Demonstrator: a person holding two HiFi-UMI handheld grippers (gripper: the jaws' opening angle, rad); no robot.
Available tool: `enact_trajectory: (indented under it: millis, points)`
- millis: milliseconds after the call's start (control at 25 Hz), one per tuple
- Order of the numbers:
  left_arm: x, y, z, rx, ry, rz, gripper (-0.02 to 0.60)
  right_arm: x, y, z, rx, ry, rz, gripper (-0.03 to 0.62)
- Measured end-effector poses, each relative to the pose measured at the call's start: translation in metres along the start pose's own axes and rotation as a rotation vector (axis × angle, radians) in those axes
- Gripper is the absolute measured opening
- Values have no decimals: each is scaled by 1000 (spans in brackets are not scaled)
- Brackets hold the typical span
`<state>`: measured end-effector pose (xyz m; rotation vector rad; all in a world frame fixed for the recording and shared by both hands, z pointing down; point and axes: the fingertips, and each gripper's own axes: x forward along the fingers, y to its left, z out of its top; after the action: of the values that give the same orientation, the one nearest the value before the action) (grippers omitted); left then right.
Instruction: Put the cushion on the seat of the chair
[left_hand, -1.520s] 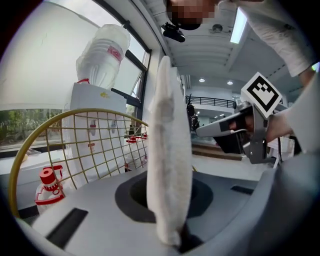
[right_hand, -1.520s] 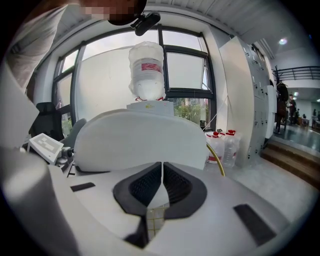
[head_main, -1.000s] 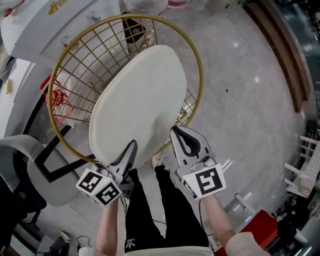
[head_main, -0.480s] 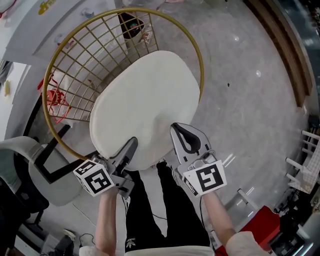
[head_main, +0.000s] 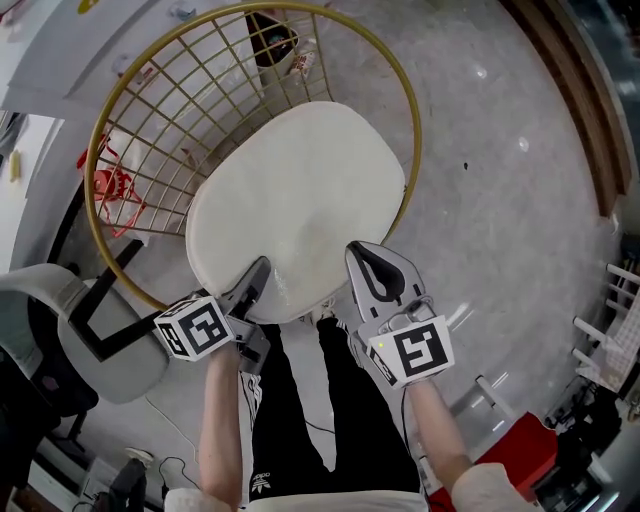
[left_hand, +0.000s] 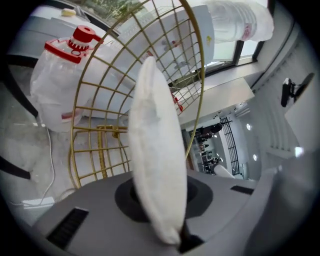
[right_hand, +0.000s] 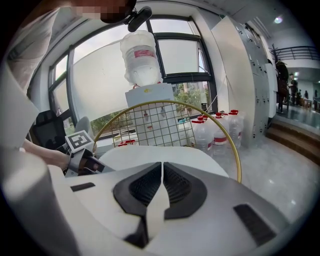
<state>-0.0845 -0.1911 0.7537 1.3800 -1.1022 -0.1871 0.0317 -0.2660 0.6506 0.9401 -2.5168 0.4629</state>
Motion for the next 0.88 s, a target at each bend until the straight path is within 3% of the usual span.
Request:
enact_trajectory:
  millis: [200, 440, 880]
  points:
    - [12, 23, -7, -76, 23, 47, 51, 15, 8, -9, -15, 26, 14, 23]
    - [21, 39, -12, -111, 20, 70, 51, 45, 37, -26, -121, 109, 98, 21]
    - [34, 63, -18, -150, 12, 108, 57, 105, 88, -54, -159, 155, 190, 23]
